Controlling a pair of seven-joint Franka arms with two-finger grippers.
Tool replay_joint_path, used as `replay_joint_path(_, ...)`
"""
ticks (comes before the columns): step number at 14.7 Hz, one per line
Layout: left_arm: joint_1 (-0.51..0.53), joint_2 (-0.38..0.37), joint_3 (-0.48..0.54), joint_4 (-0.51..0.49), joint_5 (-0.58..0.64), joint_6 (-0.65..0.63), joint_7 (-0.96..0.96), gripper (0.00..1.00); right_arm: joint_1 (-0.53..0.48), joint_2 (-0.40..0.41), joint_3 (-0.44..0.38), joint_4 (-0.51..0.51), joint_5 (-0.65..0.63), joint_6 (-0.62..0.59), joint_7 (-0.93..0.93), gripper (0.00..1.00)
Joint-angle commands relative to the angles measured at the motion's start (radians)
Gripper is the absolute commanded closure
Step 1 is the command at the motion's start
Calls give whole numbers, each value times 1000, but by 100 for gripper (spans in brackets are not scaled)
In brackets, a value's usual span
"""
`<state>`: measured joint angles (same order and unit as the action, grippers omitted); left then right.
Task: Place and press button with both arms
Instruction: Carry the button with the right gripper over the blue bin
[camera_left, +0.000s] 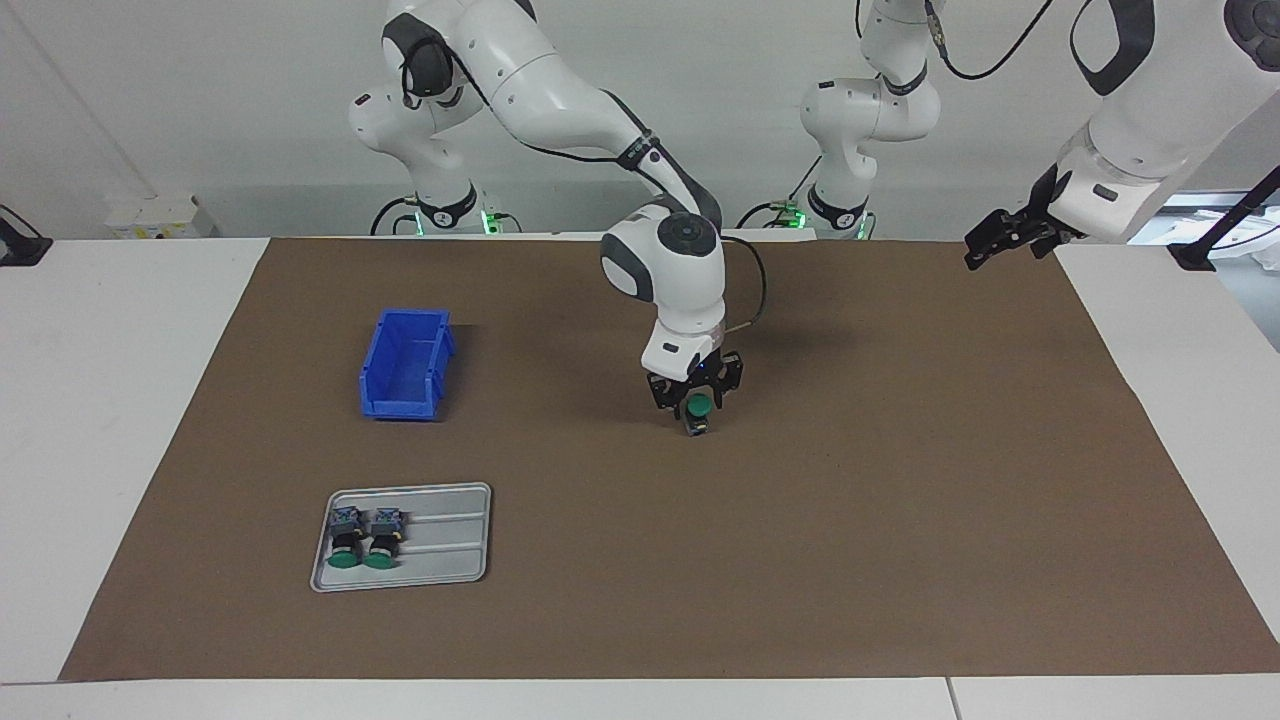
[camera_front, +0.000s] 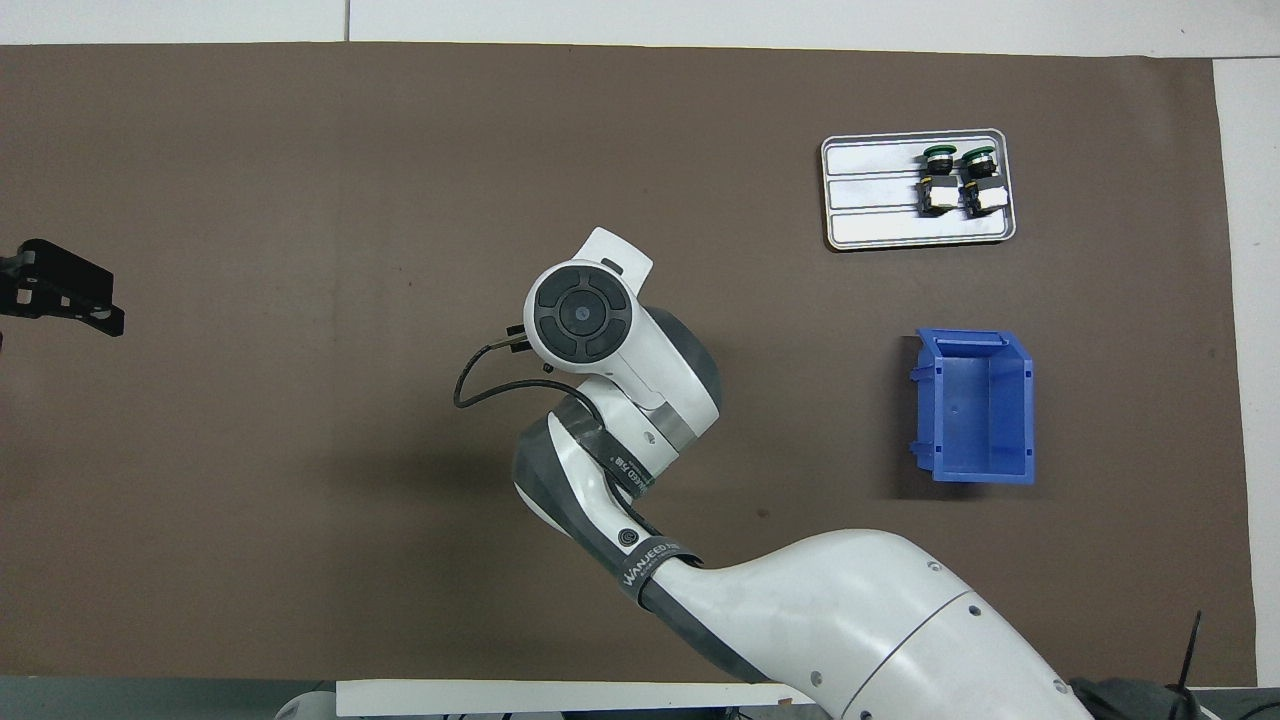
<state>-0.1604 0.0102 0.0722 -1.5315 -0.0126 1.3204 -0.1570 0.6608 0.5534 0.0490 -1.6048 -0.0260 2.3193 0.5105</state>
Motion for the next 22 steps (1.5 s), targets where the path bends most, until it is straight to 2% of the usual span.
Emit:
replay_joint_path(1, 15, -33, 3, -19, 14, -9, 43, 0, -15, -13, 0, 38, -15, -73, 2, 98)
replay_joint_path(3, 25, -33, 1, -21, 14, -6, 43, 0, -20, -24, -3, 95, -19, -153, 2, 100)
replay_joint_path(4, 25, -33, 1, -21, 14, -10, 42, 0, -38, -47, -9, 85, -17, -165, 0, 100)
replay_joint_path(5, 24, -33, 1, -21, 14, -4, 31, 0, -74, -103, -9, 54, -17, -187, -1, 100)
replay_joint_path(7, 18, -33, 0, -22, 14, -4, 30, 0, -174, -258, -8, -82, -17, -228, -91, 100)
replay_joint_path(9, 25, -33, 0, -22, 14, -7, 30, 0, -284, -437, -9, -267, -14, -254, -228, 100)
replay_joint_path(12, 25, -33, 1, -22, 14, -4, 28, 0, -462, -651, -9, -519, -2, -253, -361, 100)
replay_joint_path(13, 25, -33, 0, -22, 14, -6, 30, 0, -502, -696, -9, -567, 0, -253, -407, 100)
replay_joint_path(16, 25, -32, 0, -18, 13, 5, 34, 0, -618, -742, -9, -653, 4, -248, -445, 100)
replay_joint_path(20, 25, -62, 0, -41, 14, 8, 39, 0, -687, -761, -12, -724, 4, -242, -455, 100)
replay_joint_path(22, 28, -79, 1, -64, 14, 26, 40, 0, -684, -754, -12, -762, 4, -200, -452, 100)
